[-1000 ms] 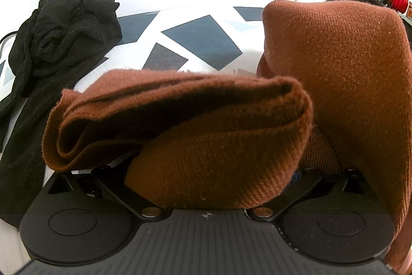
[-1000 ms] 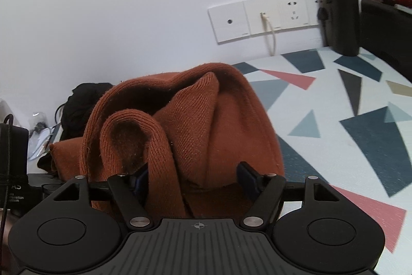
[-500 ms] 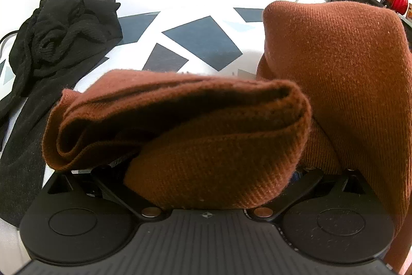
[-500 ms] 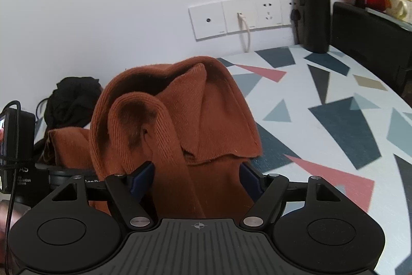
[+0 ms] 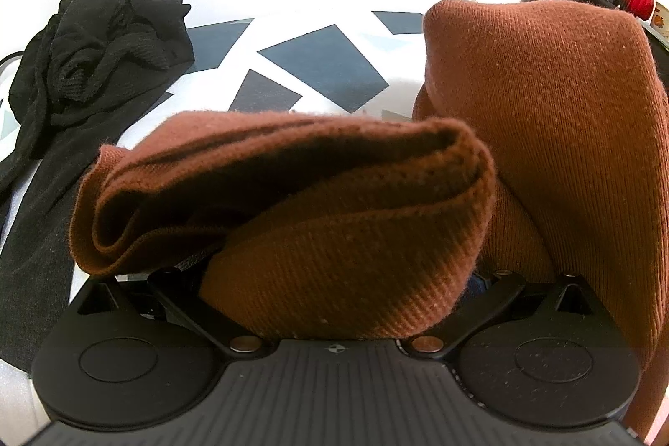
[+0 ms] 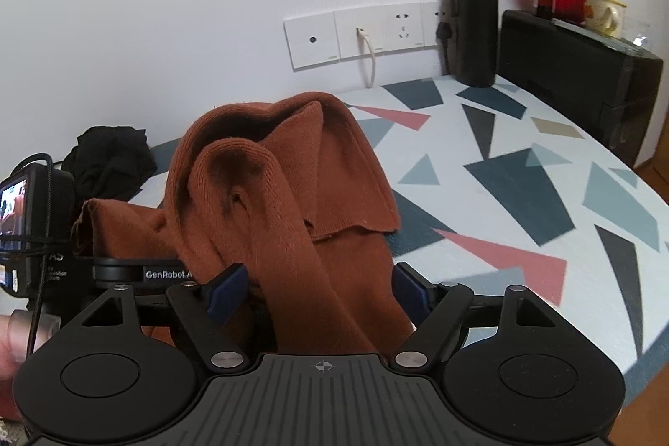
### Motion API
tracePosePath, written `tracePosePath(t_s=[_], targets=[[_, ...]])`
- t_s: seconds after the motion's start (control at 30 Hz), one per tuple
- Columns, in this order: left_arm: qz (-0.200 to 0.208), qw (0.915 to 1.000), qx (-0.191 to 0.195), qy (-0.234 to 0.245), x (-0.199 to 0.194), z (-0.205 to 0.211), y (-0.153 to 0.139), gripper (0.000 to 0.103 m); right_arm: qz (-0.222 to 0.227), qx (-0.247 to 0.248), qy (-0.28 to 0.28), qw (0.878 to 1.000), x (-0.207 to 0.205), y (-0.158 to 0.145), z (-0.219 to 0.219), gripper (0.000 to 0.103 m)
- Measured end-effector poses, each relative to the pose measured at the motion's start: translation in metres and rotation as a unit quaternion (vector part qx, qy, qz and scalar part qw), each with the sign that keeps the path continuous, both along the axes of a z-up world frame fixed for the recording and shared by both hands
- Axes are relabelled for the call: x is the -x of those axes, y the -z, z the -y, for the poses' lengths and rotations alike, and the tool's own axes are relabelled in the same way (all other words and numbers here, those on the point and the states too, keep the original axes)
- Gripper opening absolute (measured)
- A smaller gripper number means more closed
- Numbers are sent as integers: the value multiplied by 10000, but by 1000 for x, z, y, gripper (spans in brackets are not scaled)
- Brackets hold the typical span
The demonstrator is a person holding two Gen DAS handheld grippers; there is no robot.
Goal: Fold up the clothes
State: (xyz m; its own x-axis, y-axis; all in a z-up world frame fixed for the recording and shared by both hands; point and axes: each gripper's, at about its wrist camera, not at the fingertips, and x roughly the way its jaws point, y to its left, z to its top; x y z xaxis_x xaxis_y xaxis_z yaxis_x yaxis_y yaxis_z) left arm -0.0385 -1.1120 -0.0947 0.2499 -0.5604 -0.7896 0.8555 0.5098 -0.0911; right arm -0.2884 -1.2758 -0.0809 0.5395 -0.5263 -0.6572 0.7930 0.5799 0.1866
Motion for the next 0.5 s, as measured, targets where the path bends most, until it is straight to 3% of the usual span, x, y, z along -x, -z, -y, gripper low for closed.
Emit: tracePosePath(t_s=[0.3, 0.5], targets=[[59, 10000, 66, -37, 1, -1, 1, 103, -180, -152, -55, 9997, 14, 13, -3, 73], [97, 9999, 114, -74, 2, -2, 2, 103, -136, -394, -557, 9976, -1, 35, 22, 72]])
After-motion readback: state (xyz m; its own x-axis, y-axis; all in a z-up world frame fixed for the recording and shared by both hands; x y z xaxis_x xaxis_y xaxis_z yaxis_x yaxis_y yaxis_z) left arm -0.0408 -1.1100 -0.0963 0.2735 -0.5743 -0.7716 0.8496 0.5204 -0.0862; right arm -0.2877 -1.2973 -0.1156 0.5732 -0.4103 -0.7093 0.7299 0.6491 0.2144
